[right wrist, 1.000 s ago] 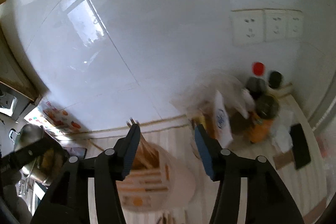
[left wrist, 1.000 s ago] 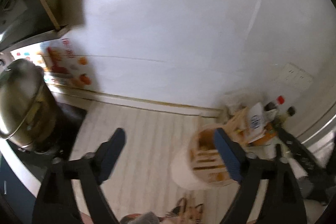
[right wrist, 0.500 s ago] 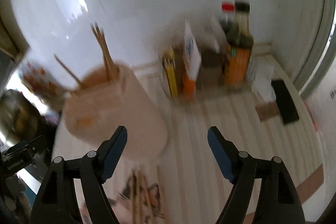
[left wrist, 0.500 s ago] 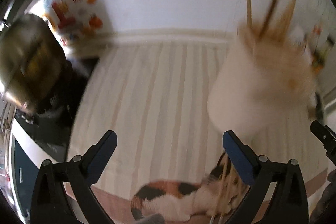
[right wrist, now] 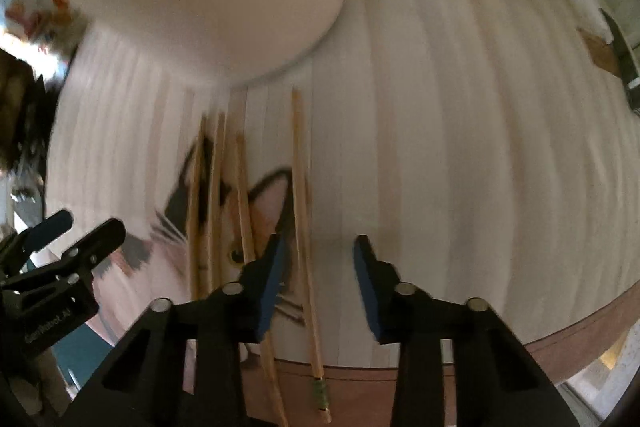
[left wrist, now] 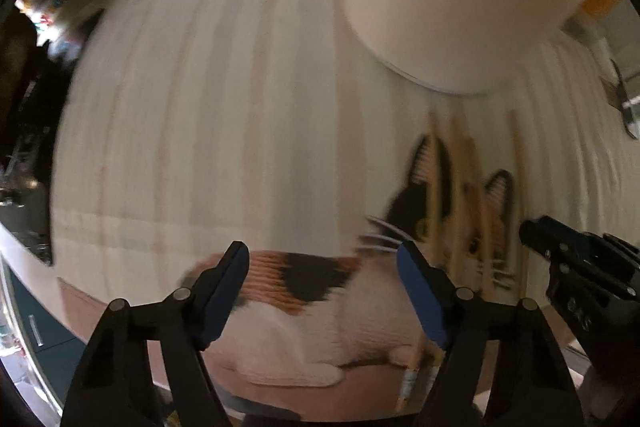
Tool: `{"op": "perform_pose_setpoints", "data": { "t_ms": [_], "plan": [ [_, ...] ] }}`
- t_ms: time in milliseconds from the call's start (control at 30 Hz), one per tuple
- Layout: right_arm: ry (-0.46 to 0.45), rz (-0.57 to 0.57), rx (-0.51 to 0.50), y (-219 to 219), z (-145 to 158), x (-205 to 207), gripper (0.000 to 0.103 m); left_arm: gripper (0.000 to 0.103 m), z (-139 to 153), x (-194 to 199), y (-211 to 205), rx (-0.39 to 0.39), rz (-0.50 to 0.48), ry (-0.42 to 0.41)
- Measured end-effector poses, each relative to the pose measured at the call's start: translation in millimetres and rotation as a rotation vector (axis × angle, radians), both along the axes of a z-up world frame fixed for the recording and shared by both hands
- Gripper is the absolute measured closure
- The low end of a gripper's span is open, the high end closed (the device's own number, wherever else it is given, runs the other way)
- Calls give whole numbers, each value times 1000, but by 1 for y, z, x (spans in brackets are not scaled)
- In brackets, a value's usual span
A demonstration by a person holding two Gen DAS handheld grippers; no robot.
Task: Organize utensils
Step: 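Lower both open tools to the mat and grasp a chopstick each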
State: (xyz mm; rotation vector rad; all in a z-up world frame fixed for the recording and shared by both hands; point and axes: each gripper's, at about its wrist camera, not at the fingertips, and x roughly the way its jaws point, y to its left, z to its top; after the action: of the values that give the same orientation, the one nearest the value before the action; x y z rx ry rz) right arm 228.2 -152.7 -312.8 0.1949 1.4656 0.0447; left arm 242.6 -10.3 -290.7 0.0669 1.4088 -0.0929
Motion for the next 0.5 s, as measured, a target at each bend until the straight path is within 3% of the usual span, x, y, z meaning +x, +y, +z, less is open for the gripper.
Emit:
{"op": "perform_pose_setpoints", "data": {
  "t_ms": [33,100,300,333,367,500],
  "plan": [
    [0,18,-30,2,-1,-2,86,31,-1,-1,-4,-14,-7,5],
    [6,10,-71,-3,-2,-6,96,40,-4,-2,-14,-37,-27,16],
    [38,-59,-104,-38,-6,-22,96,68,-14,0,-37,-31,-72,16],
    [42,-64,-108,-42,-7,-25,96,76,-13,1,-39,-21,-78,9],
    [48,-71,-105,-47,-8,-29,96,97,-15,1,-40,0,-87,16],
    [53,-96,-89,-55,-10,-37,96,101,-19,-1,-30,13,-69,24]
  ]
}}
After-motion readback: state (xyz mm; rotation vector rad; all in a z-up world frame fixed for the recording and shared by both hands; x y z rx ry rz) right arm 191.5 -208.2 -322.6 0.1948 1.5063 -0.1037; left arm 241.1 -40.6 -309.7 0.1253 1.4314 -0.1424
